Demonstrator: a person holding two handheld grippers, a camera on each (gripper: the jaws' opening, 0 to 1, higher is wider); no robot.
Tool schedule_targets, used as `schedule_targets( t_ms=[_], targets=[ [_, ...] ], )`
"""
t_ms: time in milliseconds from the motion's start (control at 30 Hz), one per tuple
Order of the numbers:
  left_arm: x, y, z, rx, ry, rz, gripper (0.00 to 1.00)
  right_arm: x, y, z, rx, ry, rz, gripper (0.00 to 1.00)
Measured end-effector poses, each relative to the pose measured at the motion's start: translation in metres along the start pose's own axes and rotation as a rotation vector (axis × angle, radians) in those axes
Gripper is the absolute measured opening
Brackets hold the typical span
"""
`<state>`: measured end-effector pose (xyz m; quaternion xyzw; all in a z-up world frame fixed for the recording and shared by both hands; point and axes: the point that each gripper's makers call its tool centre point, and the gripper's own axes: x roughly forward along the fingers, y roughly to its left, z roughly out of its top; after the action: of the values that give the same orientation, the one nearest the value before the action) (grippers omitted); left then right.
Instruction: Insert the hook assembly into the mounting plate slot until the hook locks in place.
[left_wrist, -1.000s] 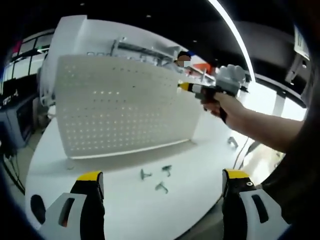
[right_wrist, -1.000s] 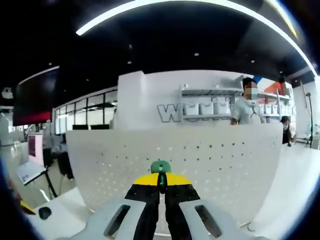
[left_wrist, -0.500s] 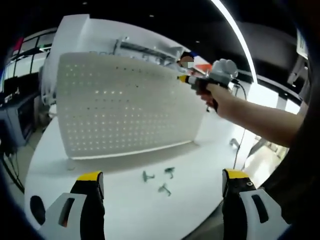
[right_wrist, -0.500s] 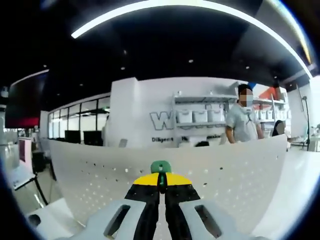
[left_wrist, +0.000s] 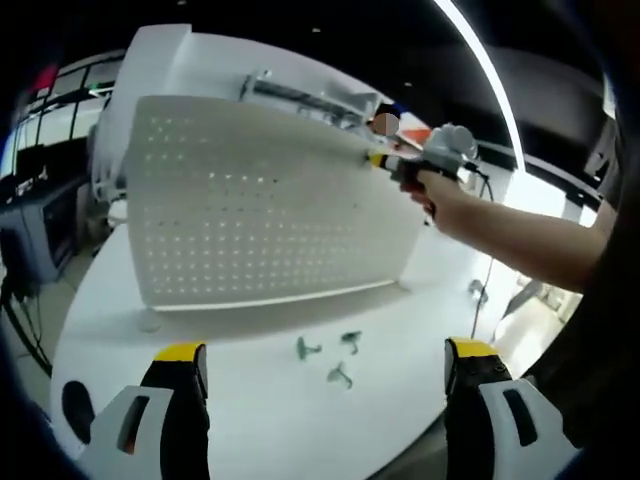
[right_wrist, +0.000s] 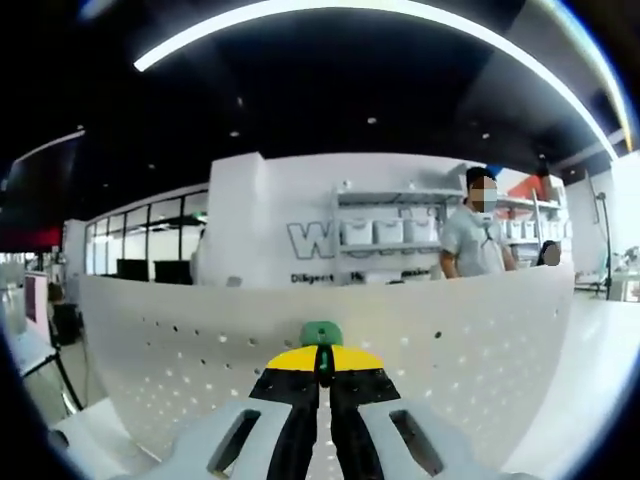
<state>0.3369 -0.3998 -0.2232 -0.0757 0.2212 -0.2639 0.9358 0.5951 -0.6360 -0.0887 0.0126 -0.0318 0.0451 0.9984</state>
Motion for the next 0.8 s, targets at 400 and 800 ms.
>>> schedule_targets(
  t_ms=[400,800],
  targets=[
    [-0.002,0.007,-0.001,-0.001,0.008,0.015,1.0,0.0,-0.005,-0.008,0.02,-0.028,-0.023,0.0],
    [-0.002,0.007,-0.005,-0.013,0.01,0.024,0.99,0.002,-0.002,-0.012,-0.024,-0.03,-0.018,0.01]
  ],
)
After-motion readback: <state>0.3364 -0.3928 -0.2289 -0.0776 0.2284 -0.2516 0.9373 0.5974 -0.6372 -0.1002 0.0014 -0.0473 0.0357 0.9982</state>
